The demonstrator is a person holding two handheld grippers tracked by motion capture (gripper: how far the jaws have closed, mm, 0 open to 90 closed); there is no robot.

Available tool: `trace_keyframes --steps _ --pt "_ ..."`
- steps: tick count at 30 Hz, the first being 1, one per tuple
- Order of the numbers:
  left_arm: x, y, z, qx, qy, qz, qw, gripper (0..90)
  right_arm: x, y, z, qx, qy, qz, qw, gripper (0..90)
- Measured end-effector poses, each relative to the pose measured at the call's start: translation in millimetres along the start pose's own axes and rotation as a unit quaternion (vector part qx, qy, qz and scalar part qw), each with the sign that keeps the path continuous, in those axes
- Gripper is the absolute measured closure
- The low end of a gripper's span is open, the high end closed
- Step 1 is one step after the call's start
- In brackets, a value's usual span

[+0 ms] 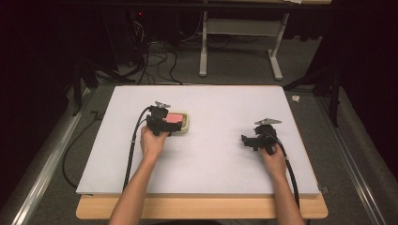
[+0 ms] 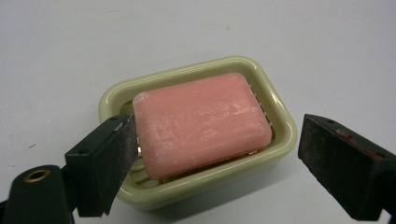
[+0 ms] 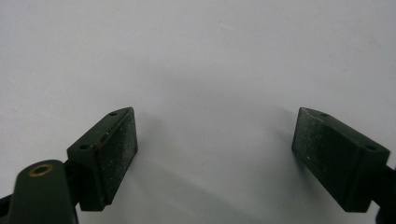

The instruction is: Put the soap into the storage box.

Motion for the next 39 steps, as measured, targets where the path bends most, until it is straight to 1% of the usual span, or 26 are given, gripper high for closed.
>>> trace_keyframes --steps 5,12,15,18,27,29,33,39 --pt "-0.7 5.4 1.5 0.0 -0.005 0.001 1.0 13.4 0.0 0.0 0.0 0.0 0.0 0.0 1.0 14.8" --pt "2.7 15.7 3.8 0.014 -0.01 0.01 0.9998 13.7 -0.1 0.0 0.0 0.0 0.0 0.0 1.0 14.8" --pt "1.7 19.3 6.9 0.017 -0.007 0.012 0.9997 13.8 0.0 0.0 0.0 0.0 0.0 0.0 1.0 14.9" --pt "0.3 23.3 10.5 0.019 0.0 0.019 0.9996 14.1 0.0 -0.1 0.0 0.0 0.001 0.0 1.0 14.8" --pt "-0.4 35.0 17.4 0.03 0.003 0.027 0.9992 14.4 0.1 -0.1 0.0 0.0 0.002 0.0 1.0 14.8" --pt "-0.6 37.1 18.8 0.027 0.004 0.03 0.9992 14.5 0.1 -0.1 0.0 0.0 0.002 0.0 1.0 14.9" --pt "-1.2 42.6 21.0 0.034 0.011 0.041 0.9985 14.6 0.1 -0.1 0.0 0.001 0.002 0.0 1.0 14.8" --pt "-2.9 49.7 25.8 0.038 0.012 0.044 0.9982 14.7 0.1 -0.1 0.0 0.0 0.002 0.0 1.0 14.8"
Point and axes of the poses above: each handheld gripper's, and its own axes: y roughly backward along the jaws, z roughly out of its underside, x roughly to its right, the point moved 4 cm from there along -y, roughly forward along the jaws, and after that the axes turned 10 degrees about y, right-handed, at the moved point
